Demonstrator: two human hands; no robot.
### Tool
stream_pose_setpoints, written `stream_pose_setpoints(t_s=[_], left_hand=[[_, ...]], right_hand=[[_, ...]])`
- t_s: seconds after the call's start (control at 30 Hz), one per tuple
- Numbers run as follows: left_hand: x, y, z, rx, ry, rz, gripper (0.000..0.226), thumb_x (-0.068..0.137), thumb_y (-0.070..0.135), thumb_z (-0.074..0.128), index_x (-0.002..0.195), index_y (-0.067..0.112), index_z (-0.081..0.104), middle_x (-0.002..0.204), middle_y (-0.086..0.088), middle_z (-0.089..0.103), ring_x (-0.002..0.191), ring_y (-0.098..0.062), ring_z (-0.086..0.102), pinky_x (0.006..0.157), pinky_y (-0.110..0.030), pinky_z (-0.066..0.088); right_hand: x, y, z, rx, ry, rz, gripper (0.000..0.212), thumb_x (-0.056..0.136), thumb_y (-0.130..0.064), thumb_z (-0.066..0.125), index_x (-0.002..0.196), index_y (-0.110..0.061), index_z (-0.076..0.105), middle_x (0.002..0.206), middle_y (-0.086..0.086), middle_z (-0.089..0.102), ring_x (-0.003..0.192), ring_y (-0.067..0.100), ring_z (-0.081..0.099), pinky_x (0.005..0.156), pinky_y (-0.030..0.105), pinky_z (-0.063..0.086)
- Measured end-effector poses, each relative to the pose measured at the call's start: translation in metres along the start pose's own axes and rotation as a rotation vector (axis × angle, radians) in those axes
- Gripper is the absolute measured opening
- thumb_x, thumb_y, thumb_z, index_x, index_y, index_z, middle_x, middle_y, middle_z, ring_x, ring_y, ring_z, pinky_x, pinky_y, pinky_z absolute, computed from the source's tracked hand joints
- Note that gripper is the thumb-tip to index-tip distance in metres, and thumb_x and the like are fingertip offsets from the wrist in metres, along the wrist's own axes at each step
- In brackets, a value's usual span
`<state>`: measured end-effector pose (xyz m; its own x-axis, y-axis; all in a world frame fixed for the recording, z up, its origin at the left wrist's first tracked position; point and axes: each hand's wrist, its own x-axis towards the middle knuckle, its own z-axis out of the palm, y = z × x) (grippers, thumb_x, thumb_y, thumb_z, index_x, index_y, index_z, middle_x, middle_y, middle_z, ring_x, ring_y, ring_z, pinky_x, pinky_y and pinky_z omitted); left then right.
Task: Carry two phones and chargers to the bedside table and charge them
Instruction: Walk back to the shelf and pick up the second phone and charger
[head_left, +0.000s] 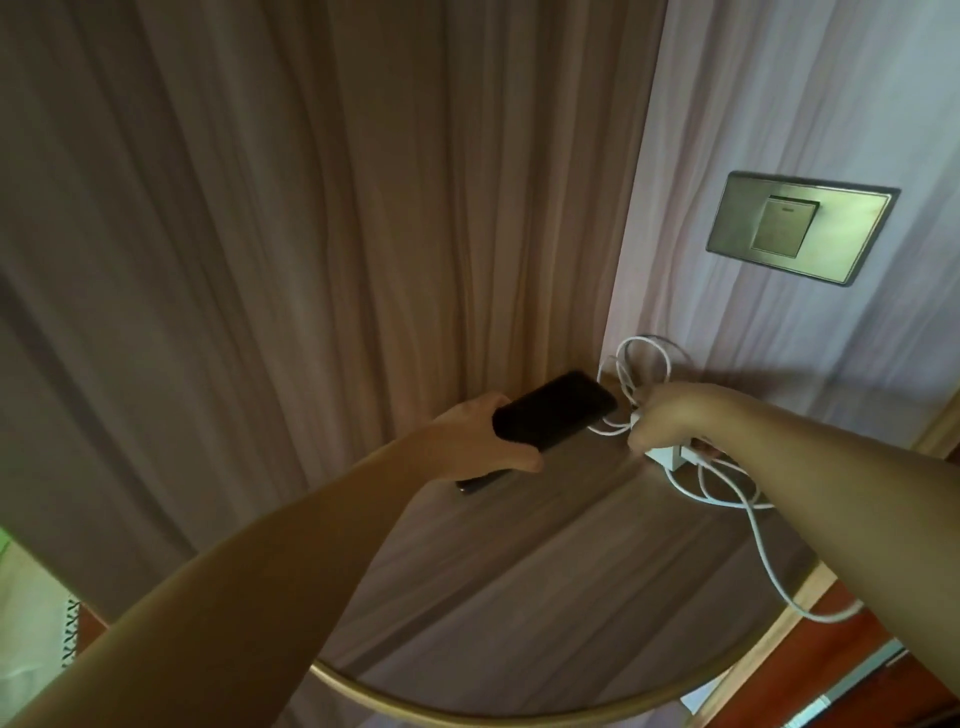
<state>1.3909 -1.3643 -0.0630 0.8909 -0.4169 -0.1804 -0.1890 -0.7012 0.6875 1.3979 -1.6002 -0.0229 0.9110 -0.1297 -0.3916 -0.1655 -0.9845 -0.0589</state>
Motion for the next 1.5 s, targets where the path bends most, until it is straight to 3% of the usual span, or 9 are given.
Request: stream_pose_setpoints(t_s=[0.17, 0.37, 0.57, 0.67, 0.83, 0.97, 1.1, 1.3, 1.5], left_hand=[[-0.003, 0.004, 0.004, -0.240, 0.052, -0.066, 0.030, 0.069, 0.053, 0.065, 0.089, 0.032, 0.058, 0.086, 0.005, 0.060, 0.077, -0.012, 0.059, 0.065, -0.026, 0.048], [-0.012, 0.003, 0.011, -0.557, 0.056, -0.153, 0.041, 0.056, 0.050, 0.061, 0.074, 0.013, 0.063, 0.061, 0.000, 0.054, 0.062, -0.018, 0.052, 0.069, -0.035, 0.046], [-0.017, 0.002, 0.011, -0.653, 0.016, -0.144, 0.049, 0.046, 0.055, 0.067, 0.073, 0.013, 0.066, 0.058, 0.002, 0.058, 0.056, -0.014, 0.053, 0.065, -0.031, 0.047], [-0.022, 0.003, 0.009, -0.701, 0.047, -0.146, 0.052, 0.044, 0.054, 0.068, 0.075, 0.012, 0.068, 0.077, -0.006, 0.059, 0.063, -0.016, 0.054, 0.071, -0.034, 0.049], [-0.036, 0.007, 0.001, -0.725, 0.065, -0.130, 0.054, 0.044, 0.055, 0.068, 0.076, 0.012, 0.068, 0.071, -0.002, 0.056, 0.063, -0.014, 0.055, 0.068, -0.030, 0.049], [-0.052, 0.010, -0.010, -0.740, 0.083, -0.087, 0.053, 0.048, 0.054, 0.067, 0.080, 0.012, 0.066, 0.071, -0.001, 0.055, 0.064, -0.014, 0.053, 0.067, -0.030, 0.047], [-0.070, 0.013, -0.021, -0.813, 0.078, -0.017, 0.052, 0.058, 0.051, 0.064, 0.089, 0.009, 0.063, 0.085, -0.007, 0.053, 0.065, -0.016, 0.050, 0.062, -0.029, 0.044], [-0.111, 0.022, -0.023, -1.053, 0.137, 0.070, 0.034, 0.080, 0.045, 0.061, 0.086, 0.012, 0.059, 0.080, -0.005, 0.052, 0.063, -0.017, 0.046, 0.056, -0.031, 0.033], [-0.194, 0.037, -0.021, -1.197, 0.268, 0.073, 0.033, 0.068, 0.044, 0.071, 0.071, 0.015, 0.057, 0.065, -0.003, 0.048, 0.054, -0.018, 0.044, 0.052, -0.030, 0.032]], right_hand=[[-0.003, -0.015, 0.008, -0.236, -0.027, 0.013, 0.083, 0.068, -0.021, 0.061, 0.147, -0.016, 0.035, 0.119, 0.008, 0.061, 0.097, 0.029, 0.064, 0.087, 0.038, 0.055], [-0.003, -0.011, 0.019, -0.030, 0.157, -0.014, 0.065, 0.071, -0.009, 0.064, 0.134, -0.004, 0.049, 0.107, 0.009, 0.065, 0.093, 0.023, 0.065, 0.066, 0.025, 0.048], [-0.007, -0.008, 0.025, 0.210, 0.208, 0.029, 0.007, 0.069, -0.007, 0.062, 0.075, -0.005, 0.061, 0.070, 0.007, 0.064, 0.071, 0.021, 0.068, 0.054, 0.023, 0.049], [-0.007, -0.007, 0.026, 0.324, 0.318, -0.034, 0.016, 0.071, -0.011, 0.067, 0.085, -0.009, 0.061, 0.079, 0.008, 0.066, 0.073, 0.024, 0.068, 0.057, 0.026, 0.050], [-0.021, -0.009, 0.020, 0.836, 0.421, -0.200, 0.049, 0.073, 0.004, 0.065, 0.113, -0.024, 0.057, 0.090, 0.011, 0.064, 0.064, 0.020, 0.061, 0.046, 0.024, 0.047], [-0.041, -0.017, -0.001, 1.088, 0.467, -0.194, 0.026, 0.073, 0.008, 0.063, 0.095, -0.006, 0.065, 0.077, 0.016, 0.061, 0.057, 0.022, 0.058, 0.048, 0.025, 0.047], [-0.072, -0.028, -0.023, 1.193, 0.509, -0.184, 0.016, 0.070, 0.006, 0.067, 0.072, -0.008, 0.058, 0.056, 0.014, 0.053, 0.036, 0.020, 0.055, 0.038, 0.026, 0.047], [-0.122, -0.049, -0.035, 1.189, 0.467, -0.323, 0.023, 0.061, -0.003, 0.070, 0.082, -0.006, 0.062, 0.056, 0.018, 0.057, 0.042, 0.030, 0.057, 0.046, 0.034, 0.049], [-0.181, -0.082, -0.028, 1.161, 0.396, -0.472, 0.020, 0.069, 0.000, 0.069, 0.083, -0.010, 0.062, 0.050, 0.006, 0.059, 0.037, 0.017, 0.058, 0.038, 0.025, 0.046]])
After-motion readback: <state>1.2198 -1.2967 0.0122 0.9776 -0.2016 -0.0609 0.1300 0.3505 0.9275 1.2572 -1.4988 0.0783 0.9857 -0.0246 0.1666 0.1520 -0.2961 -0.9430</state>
